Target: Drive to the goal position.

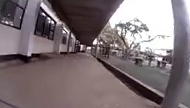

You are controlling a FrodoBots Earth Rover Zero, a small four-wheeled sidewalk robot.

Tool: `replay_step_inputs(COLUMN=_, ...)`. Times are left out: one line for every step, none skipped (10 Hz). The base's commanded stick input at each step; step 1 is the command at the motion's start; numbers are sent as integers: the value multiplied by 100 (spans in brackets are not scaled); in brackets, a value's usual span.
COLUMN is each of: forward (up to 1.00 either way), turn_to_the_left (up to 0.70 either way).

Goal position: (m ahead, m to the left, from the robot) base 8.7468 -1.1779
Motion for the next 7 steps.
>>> replay_step_inputs(forward=32, turn_to_the_left=3)
replay_step_inputs(forward=42, turn_to_the_left=4)
replay_step_inputs(forward=53, turn_to_the_left=5)
replay_step_inputs(forward=63, turn_to_the_left=5)
replay_step_inputs(forward=69, turn_to_the_left=6)
replay_step_inputs(forward=69, turn_to_the_left=6)
replay_step_inputs(forward=69, turn_to_the_left=6)
